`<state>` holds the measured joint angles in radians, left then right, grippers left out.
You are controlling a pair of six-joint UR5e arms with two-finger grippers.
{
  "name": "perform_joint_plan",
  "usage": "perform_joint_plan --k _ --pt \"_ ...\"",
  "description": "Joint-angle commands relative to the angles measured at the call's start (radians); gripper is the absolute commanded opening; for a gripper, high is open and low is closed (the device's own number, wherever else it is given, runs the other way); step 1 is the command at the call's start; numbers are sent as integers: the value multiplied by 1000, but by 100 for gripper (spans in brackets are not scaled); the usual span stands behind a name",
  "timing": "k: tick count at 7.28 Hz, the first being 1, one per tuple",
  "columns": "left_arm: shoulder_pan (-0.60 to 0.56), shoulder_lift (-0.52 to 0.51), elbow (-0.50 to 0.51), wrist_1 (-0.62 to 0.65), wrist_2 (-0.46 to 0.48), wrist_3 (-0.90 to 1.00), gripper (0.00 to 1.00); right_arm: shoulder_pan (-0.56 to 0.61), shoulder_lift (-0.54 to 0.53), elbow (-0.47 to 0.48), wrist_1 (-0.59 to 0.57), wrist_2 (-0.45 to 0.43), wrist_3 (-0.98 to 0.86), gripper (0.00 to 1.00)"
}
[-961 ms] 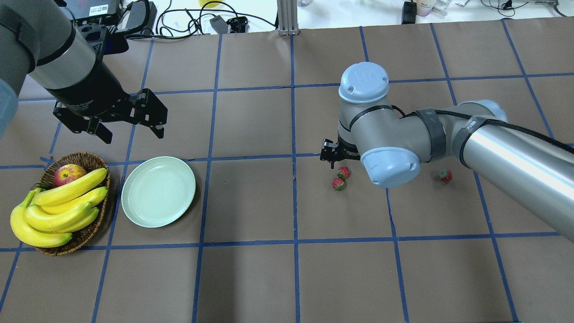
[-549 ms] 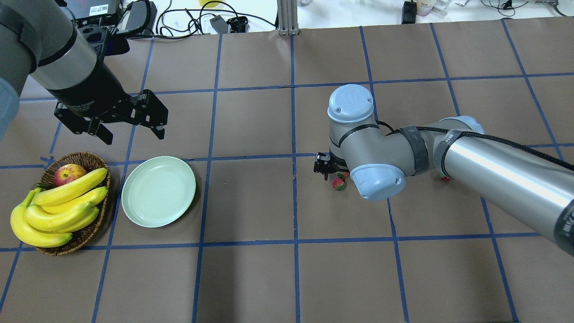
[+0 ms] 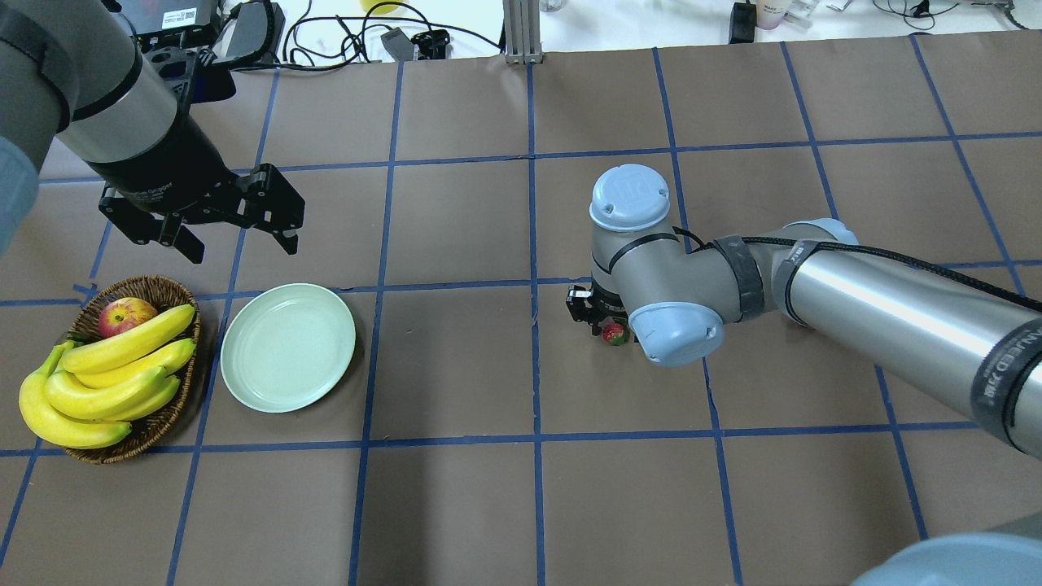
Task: Collect all strawberries into plate
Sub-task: 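Reach the right gripper down to the strawberry pair and grasp one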
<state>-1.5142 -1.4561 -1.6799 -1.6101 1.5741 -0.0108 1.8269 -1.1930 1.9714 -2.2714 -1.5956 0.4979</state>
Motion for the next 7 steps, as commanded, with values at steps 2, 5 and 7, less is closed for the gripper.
perform_joint_plan --k 2,5,7 --pt "2 -3 -1 1 1 0 100 0 -5 -6 9 3 -5 25" --pt "5 -4 0 4 3 0 100 6 -11 -57 35 118 33 25" --pt "11 -4 -1 4 1 2 100 38 -7 -84 33 173 82 25"
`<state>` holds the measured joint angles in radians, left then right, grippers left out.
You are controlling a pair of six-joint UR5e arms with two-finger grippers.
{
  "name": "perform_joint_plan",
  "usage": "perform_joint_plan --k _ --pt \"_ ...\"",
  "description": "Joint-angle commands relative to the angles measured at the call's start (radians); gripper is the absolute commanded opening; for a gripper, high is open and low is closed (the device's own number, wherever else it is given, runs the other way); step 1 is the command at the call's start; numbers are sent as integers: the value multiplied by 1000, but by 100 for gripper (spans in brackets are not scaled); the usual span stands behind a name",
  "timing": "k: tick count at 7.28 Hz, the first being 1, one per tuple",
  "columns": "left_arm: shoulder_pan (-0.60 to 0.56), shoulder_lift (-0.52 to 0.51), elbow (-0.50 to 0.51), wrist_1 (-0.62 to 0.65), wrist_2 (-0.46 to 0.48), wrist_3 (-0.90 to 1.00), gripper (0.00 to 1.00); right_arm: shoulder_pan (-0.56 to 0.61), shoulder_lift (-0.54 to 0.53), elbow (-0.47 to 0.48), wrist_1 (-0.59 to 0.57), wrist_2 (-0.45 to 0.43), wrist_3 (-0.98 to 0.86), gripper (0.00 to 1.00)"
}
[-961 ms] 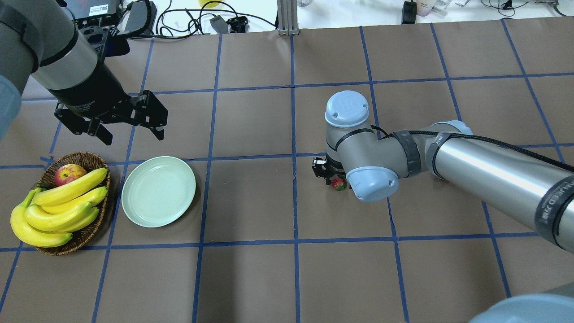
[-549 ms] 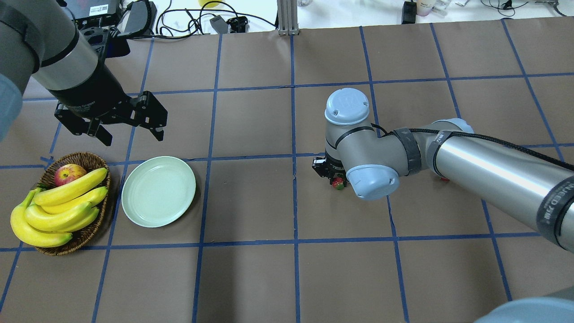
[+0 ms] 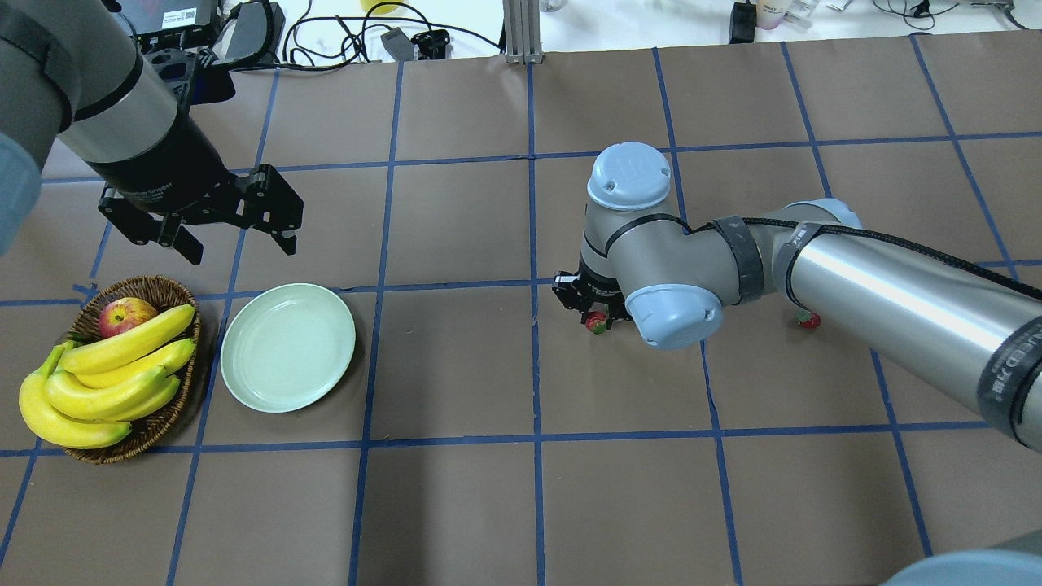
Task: Collect all strawberries into plate
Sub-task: 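Carry the strawberry toward the plate and set it on the table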
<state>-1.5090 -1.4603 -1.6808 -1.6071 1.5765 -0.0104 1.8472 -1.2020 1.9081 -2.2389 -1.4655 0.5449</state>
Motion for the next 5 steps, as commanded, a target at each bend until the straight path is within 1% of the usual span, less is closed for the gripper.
perform_joint_plan --k 1,2,4,5 --pt "6 0 0 6 -1 1 100 39 16 -49 -2 71 49 25" --pt "6 0 0 6 -1 1 100 78 51 -88 -14 114 53 25" --pt "6 1 0 3 2 1 100 163 142 -222 -16 119 136 25" --pt "6 1 0 6 0 1 100 208 177 -259 -16 113 163 25"
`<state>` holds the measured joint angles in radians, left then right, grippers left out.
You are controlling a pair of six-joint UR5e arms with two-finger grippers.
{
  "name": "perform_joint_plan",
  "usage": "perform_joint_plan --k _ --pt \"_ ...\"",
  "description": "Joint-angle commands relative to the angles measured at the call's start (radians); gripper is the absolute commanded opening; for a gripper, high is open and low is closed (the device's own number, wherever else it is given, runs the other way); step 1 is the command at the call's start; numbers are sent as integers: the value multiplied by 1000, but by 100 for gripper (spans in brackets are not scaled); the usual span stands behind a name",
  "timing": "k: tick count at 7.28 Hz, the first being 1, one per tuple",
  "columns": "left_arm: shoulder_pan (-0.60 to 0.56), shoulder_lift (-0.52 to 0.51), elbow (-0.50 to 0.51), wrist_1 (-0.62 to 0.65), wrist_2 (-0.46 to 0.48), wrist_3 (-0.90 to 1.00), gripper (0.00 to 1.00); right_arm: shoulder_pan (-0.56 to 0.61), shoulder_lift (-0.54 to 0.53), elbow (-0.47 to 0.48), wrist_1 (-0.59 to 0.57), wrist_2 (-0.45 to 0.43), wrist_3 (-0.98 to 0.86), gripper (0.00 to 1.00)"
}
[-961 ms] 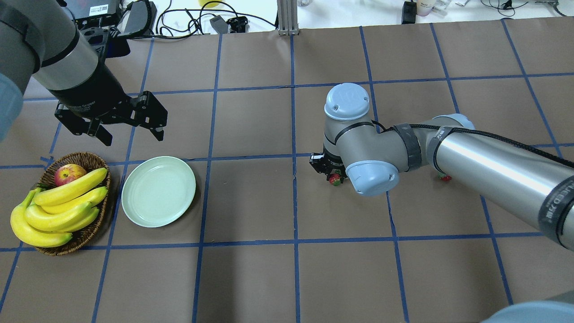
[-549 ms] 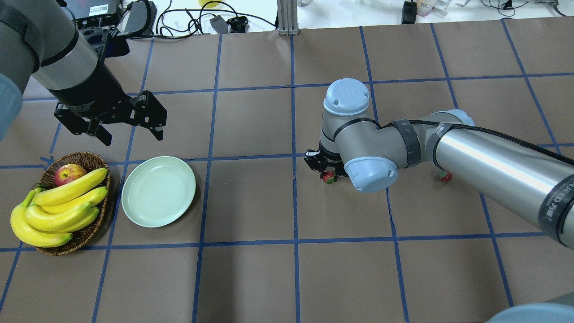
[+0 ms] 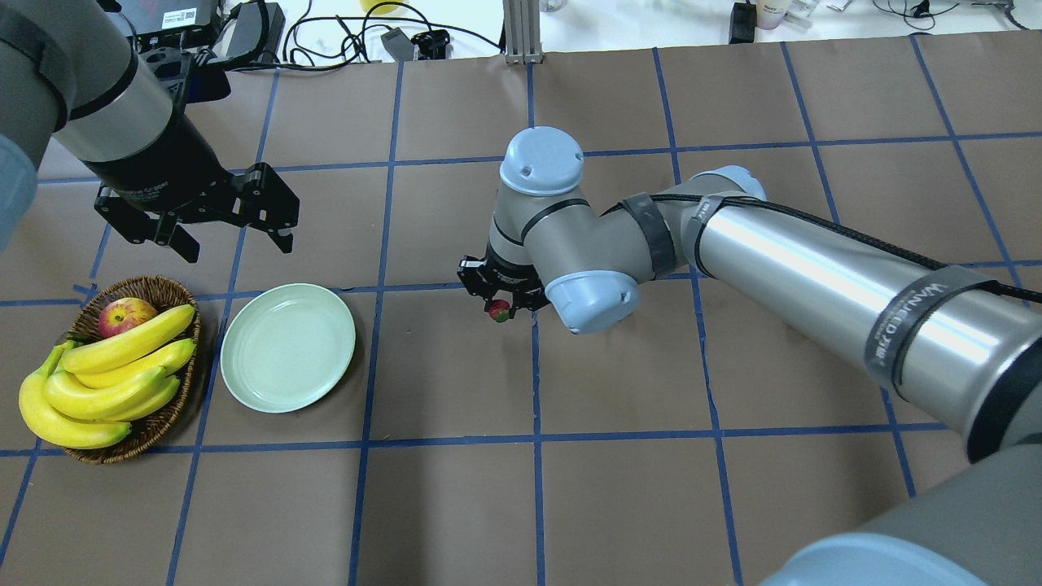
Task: Collect all strawberries into plate
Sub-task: 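Carry the strawberry toward the plate and set it on the table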
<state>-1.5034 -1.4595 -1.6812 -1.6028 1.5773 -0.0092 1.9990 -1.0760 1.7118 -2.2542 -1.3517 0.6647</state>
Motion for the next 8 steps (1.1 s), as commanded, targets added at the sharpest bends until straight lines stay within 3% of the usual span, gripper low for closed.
perform_joint_plan --k 1,3,5,6,8 --pt "-1 -2 0 -2 3 -2 100 70 63 -72 -4 -10 68 26" --pt "0 -7 -5 10 -5 -5 100 98 79 -66 -4 -18 70 28" --pt "0 -5 -6 9 3 6 100 112 79 -60 -2 -73 70 53" --pt "0 -5 -6 11 1 8 100 112 79 -58 1 -76 70 94" --pt "2 -5 -6 12 -2 11 100 109 55 -57 13 -76 69 100"
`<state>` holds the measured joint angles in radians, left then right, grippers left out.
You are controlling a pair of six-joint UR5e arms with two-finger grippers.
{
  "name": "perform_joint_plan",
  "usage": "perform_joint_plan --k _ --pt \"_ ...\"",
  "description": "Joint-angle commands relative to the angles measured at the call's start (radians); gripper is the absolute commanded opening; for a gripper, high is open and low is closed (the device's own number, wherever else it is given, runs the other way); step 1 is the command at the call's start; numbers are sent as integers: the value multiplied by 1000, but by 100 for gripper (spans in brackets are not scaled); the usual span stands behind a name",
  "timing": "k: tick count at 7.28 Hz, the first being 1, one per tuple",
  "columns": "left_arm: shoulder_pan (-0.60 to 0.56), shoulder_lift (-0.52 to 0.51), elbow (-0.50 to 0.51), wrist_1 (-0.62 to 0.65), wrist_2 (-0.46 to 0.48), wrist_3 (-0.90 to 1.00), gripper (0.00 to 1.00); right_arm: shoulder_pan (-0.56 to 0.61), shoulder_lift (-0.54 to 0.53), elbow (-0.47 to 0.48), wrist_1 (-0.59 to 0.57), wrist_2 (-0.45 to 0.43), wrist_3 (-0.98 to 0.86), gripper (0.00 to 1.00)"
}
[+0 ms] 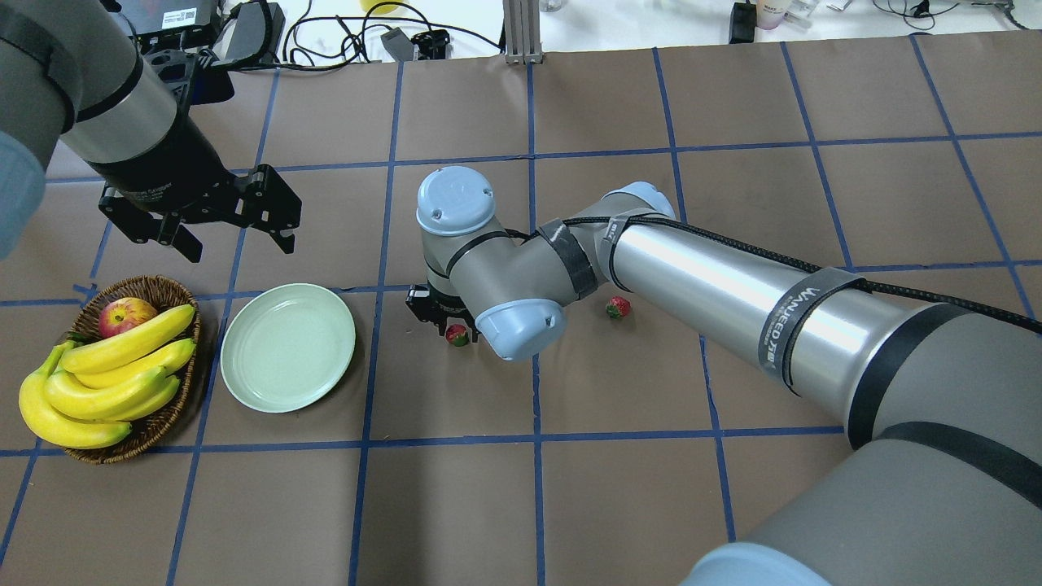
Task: Collect all strawberries into plate
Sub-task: 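Carry the strawberry toward the plate and set it on the table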
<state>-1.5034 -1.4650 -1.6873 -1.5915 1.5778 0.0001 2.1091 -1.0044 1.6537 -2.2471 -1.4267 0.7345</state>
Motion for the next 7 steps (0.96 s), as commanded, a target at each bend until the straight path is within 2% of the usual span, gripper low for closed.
perform_joint_plan --k 1,2,4,5,6,7 --pt "0 0 0 -1 -2 1 100 -12 -37 -3 9 -50 -10 100" --pt "2 0 0 -1 -1 3 100 -44 -63 3 35 -131 -23 100" --pt "0 0 0 1 1 3 100 -174 -121 9 73 -139 -97 100" --pt "-1 -2 -3 -1 -1 3 100 -240 -134 43 84 -168 -168 100" --pt "0 -2 -5 4 -2 3 100 -318 -161 114 80 -205 -252 100" --pt "0 -2 -6 4 -1 3 100 -363 -189 192 58 -189 -294 100"
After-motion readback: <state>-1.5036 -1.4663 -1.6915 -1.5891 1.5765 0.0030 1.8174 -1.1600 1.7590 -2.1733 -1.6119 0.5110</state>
